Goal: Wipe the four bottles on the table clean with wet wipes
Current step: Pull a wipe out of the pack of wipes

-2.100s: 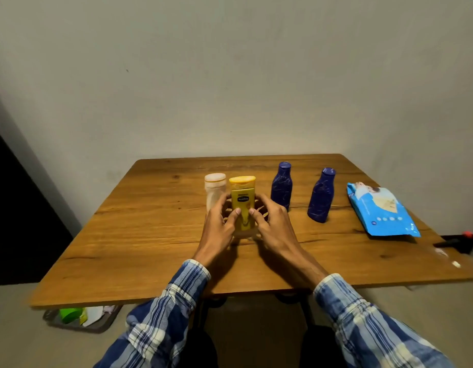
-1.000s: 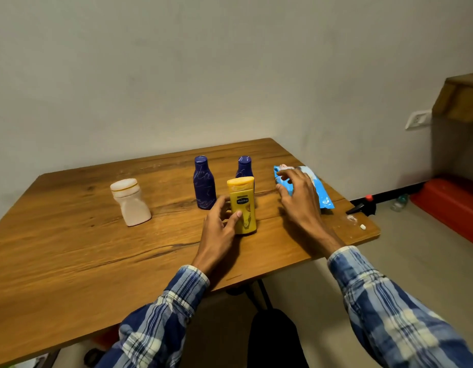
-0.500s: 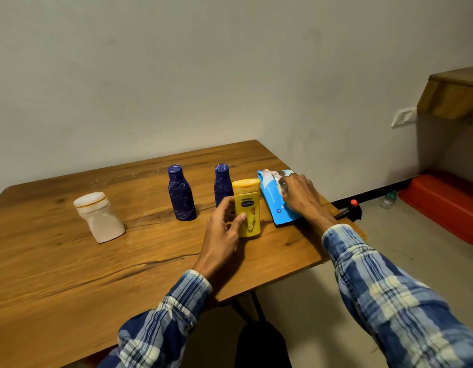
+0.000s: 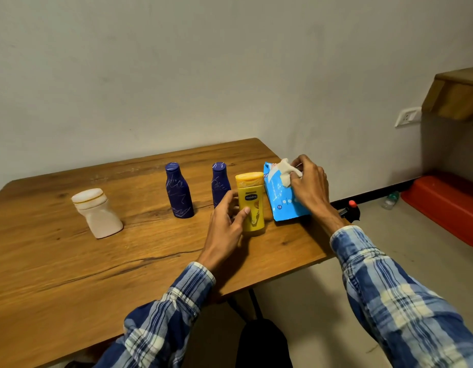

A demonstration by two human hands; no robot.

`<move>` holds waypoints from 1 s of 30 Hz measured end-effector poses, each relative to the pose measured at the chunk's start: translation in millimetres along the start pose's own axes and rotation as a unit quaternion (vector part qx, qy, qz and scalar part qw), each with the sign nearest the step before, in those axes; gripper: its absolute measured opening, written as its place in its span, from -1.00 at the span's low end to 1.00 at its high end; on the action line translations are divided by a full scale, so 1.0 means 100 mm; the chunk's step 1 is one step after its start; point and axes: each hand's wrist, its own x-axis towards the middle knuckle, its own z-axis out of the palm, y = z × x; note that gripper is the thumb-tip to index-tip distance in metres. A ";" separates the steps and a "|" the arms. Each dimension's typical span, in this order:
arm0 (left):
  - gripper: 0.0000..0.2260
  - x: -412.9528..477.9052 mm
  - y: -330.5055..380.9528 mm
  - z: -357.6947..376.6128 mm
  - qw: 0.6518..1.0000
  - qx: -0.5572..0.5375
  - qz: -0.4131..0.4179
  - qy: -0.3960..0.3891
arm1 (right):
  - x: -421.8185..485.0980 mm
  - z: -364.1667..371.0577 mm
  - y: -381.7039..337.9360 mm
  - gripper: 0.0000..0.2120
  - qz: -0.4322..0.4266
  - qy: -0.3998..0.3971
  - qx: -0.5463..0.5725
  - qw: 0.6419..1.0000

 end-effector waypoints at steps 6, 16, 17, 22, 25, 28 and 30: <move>-0.67 -0.05 0.02 -0.05 1.000 0.019 0.010 -0.002 | -0.03 -0.07 0.01 -0.71 0.001 0.033 0.042 0.999; -0.70 -0.17 0.06 -0.24 0.999 0.021 0.034 0.003 | -0.16 -0.22 -0.30 -0.75 -0.017 0.084 0.175 0.981; -0.70 -0.19 0.06 -0.27 0.999 0.023 0.034 0.005 | -0.20 -0.24 -0.35 -0.77 -0.005 0.090 0.202 0.975; -0.71 -0.28 0.04 -0.44 0.999 0.011 0.033 0.018 | -0.60 -0.30 -0.67 -0.75 0.037 0.084 0.317 0.944; -0.72 -0.36 0.02 -0.55 0.999 -0.004 0.023 0.028 | -0.91 -0.24 -0.89 -0.63 0.019 0.052 0.346 0.936; -0.72 -0.45 0.01 -0.65 0.999 -0.023 0.019 0.036 | -1.20 -0.11 -1.12 -0.65 -0.022 0.042 0.322 0.945; -0.71 -0.51 0.01 -0.71 0.999 -0.029 0.022 0.040 | -1.37 -0.02 -1.28 -0.66 -0.068 0.044 0.274 0.958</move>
